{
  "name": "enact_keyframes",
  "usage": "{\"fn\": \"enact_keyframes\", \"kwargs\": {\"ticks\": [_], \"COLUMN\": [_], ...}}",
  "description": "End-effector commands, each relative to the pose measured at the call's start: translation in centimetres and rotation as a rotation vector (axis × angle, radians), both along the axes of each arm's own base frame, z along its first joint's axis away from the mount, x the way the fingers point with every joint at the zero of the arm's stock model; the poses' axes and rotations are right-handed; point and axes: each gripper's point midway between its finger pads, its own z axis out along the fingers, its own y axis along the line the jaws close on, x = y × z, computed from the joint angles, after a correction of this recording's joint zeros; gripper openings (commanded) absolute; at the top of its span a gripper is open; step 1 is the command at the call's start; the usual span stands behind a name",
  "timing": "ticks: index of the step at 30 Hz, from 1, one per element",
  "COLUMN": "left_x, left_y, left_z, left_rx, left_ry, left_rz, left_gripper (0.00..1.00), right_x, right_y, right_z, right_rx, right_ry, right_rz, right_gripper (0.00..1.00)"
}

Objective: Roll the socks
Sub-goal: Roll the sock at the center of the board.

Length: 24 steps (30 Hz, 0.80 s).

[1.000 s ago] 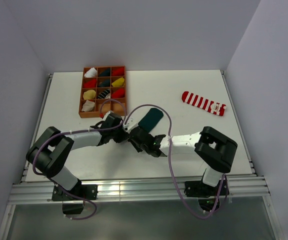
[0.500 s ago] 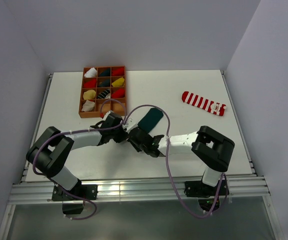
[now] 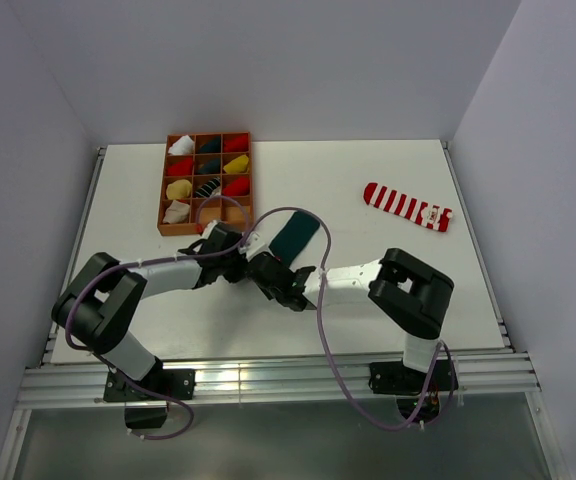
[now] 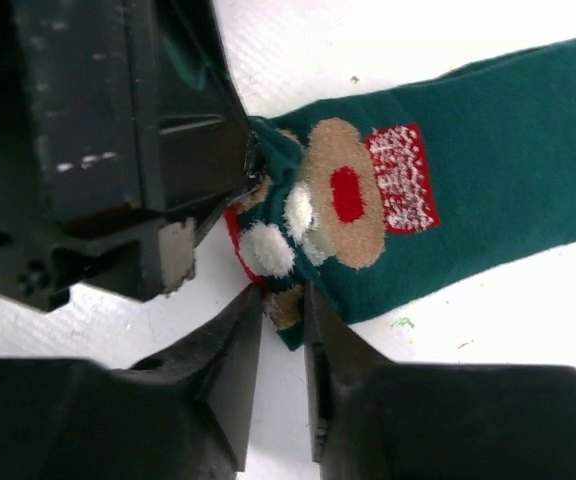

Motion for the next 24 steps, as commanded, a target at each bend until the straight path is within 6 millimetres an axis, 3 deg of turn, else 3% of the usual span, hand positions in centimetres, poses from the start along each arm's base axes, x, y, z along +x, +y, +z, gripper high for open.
{"fn": "enact_keyframes", "kwargs": {"ticks": [1,2,4,9,13,18,24], "left_x": [-3.5,-3.4,-3.2,-2.7,-2.4,-2.5,-2.7], "left_y": [4.3,4.4,4.6,5.1,5.0,5.4,5.9], "left_z": [-4.1,-4.0,-3.7,-2.6,-1.1,0.7,3.1], "left_rx": [0.226,0.227,0.228,0.223,0.192,0.163,0.121], "left_ry": [0.129,0.126,0.119,0.087,0.043,0.002,-0.057], "left_rz": [-0.017,-0.016,-0.007,0.015,0.034,0.062,0.096], "left_gripper": [0.09,0.09,0.09,0.16,0.27,0.46,0.56], "right_x": [-2.7,-2.8,-3.1,-4.7,-6.9,-7.3,-6.7], "right_y": [-4.4,-4.7,-5.2,-4.8,-2.0,1.0,2.2], "right_z": [-5.3,-5.6,-6.1,-6.2,-5.2,-2.7,-1.1], "right_rx": [-0.225,-0.24,-0.266,-0.232,-0.057,0.177,0.421], "right_ry": [0.151,0.161,0.183,0.292,0.511,0.733,0.965], "right_rz": [-0.039,-0.048,-0.061,-0.047,-0.004,0.007,-0.008], "right_gripper": [0.28,0.15,0.01,0.0,0.0,0.0,0.0]}}
